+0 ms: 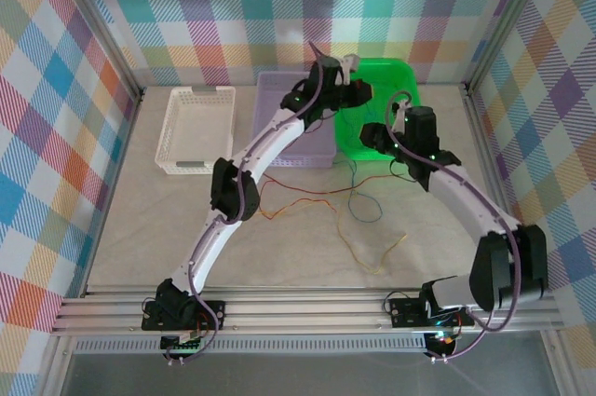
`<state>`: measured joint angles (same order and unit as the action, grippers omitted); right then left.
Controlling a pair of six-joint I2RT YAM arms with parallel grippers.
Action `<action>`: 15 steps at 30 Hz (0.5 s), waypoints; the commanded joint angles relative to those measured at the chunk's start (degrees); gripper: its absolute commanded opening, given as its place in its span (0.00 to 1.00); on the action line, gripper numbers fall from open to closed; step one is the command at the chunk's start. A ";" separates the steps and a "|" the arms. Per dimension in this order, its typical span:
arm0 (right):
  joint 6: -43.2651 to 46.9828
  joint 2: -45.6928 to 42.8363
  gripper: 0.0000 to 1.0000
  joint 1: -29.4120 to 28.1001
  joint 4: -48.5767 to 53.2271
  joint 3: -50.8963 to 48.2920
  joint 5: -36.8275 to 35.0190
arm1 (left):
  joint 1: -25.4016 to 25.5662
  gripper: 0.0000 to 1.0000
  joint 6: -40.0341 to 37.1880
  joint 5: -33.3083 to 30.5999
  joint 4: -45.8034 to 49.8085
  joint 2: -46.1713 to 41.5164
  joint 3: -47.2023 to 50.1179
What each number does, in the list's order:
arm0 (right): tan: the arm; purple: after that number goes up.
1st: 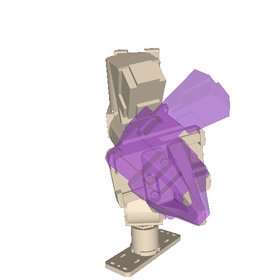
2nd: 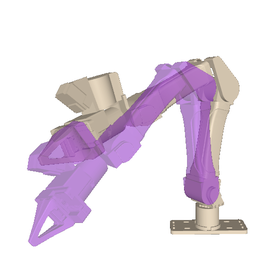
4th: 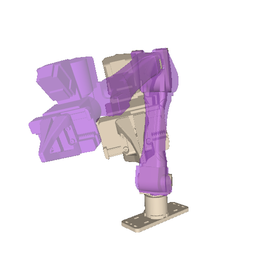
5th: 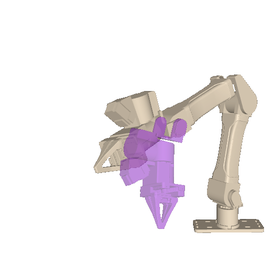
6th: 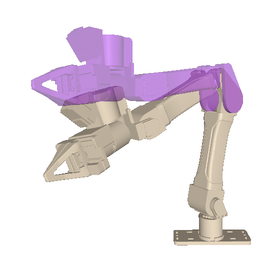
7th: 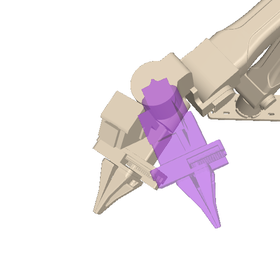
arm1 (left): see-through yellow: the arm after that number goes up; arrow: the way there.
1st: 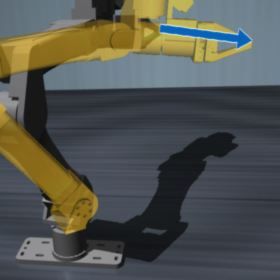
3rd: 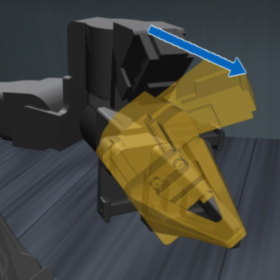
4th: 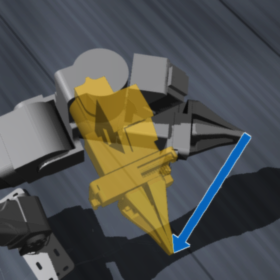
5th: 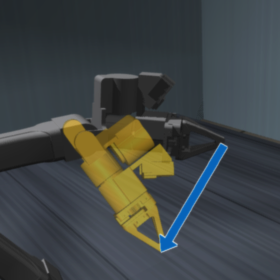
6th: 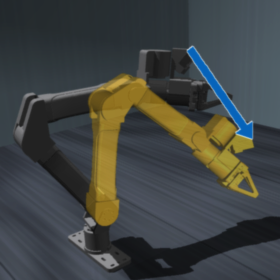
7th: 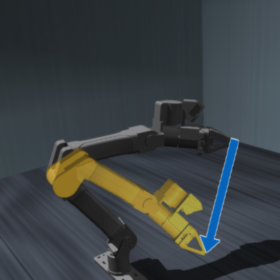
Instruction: Untangle the cables
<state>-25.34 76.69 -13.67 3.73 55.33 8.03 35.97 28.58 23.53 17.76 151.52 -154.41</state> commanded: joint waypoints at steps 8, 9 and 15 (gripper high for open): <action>-2.08 -17.93 0.59 -0.13 -0.40 -8.16 2.86 | 2.44 0.13 -2.61 -5.81 -0.18 7.53 -3.84; -2.08 -18.93 0.60 -0.13 0.49 -8.44 2.65 | 2.44 0.17 -2.45 -5.78 -0.01 7.56 -3.84; -2.52 -22.31 0.62 -0.13 5.85 -9.37 1.57 | 2.77 0.77 -2.79 -5.62 0.35 4.45 -3.90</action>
<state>-27.09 55.40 -13.67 6.26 47.20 9.67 37.87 26.87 18.44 18.96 160.11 -156.18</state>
